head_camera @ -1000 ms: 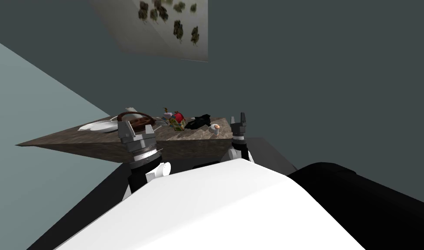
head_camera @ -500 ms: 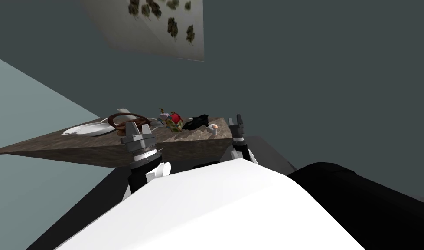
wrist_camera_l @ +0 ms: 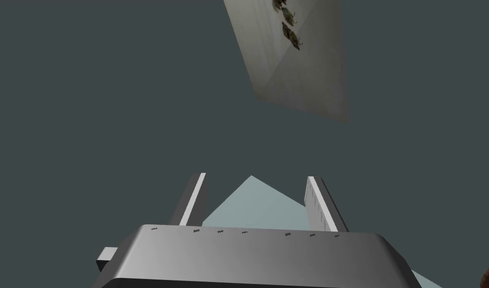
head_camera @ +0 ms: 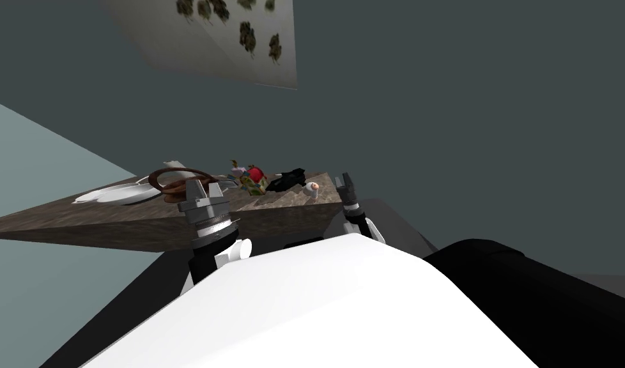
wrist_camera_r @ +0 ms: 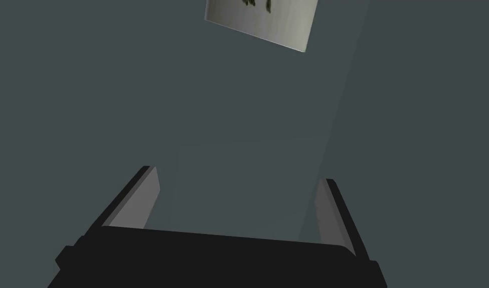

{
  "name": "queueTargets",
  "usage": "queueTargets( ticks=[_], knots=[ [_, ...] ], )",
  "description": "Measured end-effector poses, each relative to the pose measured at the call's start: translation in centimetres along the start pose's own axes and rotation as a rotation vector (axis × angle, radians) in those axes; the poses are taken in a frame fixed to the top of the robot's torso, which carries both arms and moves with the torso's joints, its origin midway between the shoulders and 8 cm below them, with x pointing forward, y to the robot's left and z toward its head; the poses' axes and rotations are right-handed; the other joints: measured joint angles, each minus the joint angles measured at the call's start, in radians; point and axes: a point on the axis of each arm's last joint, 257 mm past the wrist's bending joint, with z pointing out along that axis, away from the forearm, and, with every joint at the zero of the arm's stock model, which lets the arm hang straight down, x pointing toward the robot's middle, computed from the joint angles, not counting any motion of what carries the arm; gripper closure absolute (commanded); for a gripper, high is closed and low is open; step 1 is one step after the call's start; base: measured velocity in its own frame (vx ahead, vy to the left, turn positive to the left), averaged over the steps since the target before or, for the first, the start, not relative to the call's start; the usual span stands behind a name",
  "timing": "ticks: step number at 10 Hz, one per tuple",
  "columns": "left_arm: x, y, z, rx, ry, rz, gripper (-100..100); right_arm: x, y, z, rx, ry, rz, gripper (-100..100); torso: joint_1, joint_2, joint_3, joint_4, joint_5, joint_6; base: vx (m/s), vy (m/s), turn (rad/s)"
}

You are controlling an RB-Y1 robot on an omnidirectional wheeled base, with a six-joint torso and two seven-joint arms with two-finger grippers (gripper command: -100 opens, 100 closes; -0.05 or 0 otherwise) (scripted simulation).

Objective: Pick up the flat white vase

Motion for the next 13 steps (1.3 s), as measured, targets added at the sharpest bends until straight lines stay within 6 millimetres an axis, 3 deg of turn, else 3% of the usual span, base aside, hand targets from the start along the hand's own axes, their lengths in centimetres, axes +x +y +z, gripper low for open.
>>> queueTargets(
  ticks=[6,13],
  knots=[
    [0.0,0.0,0.0,0.000,0.000,0.000,0,2.4,-2.3,-2.1,0.028,0.197,-0.111,-100,0.000,0.001,0.001,0.000,0.000,0.000,-0.029,0.001,-0.035],
    [0.0,0.0,0.0,0.000,0.000,0.000,0,4.7,-6.1,-6.5,0.085,0.450,-0.233,-100,0.002,0.000,0.000,0.000,0.000,0.000,-0.025,0.014,0.013]
  ],
)
